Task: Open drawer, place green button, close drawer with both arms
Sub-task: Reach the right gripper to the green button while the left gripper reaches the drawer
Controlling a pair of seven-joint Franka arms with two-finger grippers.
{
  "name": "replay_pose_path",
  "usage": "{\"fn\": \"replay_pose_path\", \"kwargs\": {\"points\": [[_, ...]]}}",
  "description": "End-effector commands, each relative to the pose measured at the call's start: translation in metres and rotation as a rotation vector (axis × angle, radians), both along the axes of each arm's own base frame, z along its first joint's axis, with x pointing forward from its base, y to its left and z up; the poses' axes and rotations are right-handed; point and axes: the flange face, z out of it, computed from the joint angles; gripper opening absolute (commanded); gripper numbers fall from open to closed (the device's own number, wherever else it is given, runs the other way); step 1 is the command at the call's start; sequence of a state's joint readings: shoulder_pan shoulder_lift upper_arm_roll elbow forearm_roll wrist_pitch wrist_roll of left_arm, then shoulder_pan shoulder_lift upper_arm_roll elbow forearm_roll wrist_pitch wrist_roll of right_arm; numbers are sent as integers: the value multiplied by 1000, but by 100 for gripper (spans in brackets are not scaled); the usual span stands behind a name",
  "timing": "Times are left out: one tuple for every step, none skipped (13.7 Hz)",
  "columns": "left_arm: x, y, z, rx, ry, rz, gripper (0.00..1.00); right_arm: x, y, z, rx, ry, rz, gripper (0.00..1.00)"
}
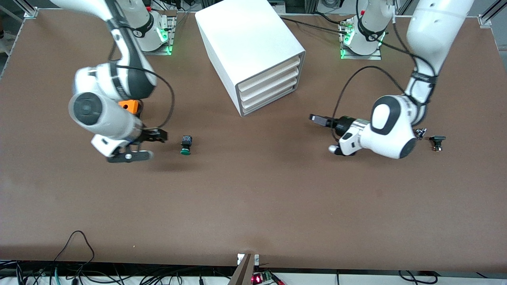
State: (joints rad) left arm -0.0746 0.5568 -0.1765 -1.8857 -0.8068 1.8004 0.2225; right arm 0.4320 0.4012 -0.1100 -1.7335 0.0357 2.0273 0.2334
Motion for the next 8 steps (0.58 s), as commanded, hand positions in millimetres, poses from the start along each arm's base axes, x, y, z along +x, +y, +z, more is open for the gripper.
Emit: {"fn": "replay_pose_path", "kwargs": {"points": [[-44,-37,-38,-105,-5,52,100,-8,32,-39,-6,-16,-33,100],[-55,-46,-42,-122,2,45,100,-12,32,-49,-5,-24,-48,100],[-67,-56,-45,-135,26,52,100,-16,32,-60,-5,-27,-62,100],[-81,-63,-48,-144,50,60,100,-21,34,-69,-3,-29,-66,100],[-92,-64,-52,-153,70,73,100,-24,32,-77,-4,-28,-75,100],[-104,-70,-55,-191,62,58,100,-26,30,-81,-6,-28,-95,100],[-115,-72,-61,-229,50,57,100,-28,28,-86,-12,-21,-142,100],[-125,-73,-67,-258,43,68,100,-29,28,-94,-23,-12,-187,100]]}}
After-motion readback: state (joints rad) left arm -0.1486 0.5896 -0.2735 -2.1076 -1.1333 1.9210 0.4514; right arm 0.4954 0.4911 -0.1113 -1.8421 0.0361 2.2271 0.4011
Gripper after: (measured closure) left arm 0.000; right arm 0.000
